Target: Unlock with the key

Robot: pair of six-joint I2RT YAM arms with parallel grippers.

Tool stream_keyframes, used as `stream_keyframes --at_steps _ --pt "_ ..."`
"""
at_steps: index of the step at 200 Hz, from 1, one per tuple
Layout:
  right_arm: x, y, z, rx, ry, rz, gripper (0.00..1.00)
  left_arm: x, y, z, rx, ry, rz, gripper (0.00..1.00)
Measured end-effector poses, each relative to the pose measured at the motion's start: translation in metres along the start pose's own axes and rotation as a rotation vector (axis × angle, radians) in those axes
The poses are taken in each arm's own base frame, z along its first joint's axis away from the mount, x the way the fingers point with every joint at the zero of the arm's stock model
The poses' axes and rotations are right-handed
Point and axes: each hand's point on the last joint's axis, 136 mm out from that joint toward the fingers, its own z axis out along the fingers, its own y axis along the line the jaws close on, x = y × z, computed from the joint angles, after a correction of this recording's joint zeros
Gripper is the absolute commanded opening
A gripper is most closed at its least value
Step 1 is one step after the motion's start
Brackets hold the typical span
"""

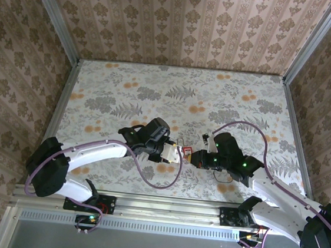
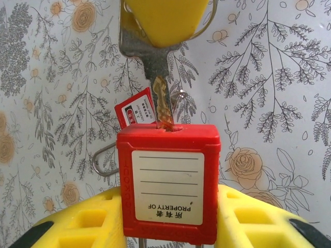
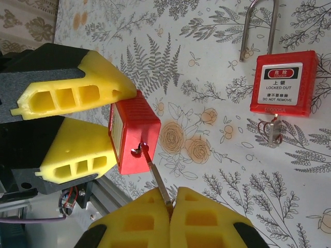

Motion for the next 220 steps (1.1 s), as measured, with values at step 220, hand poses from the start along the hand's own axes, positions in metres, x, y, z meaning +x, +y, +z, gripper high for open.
stream_keyframes --at_steps 220 --pt "0.0002 -0.001 0.006 0.007 -0.035 0.065 0.0 0.0085 0.0071 0.0064 -0.011 0.049 -0.061 0.0"
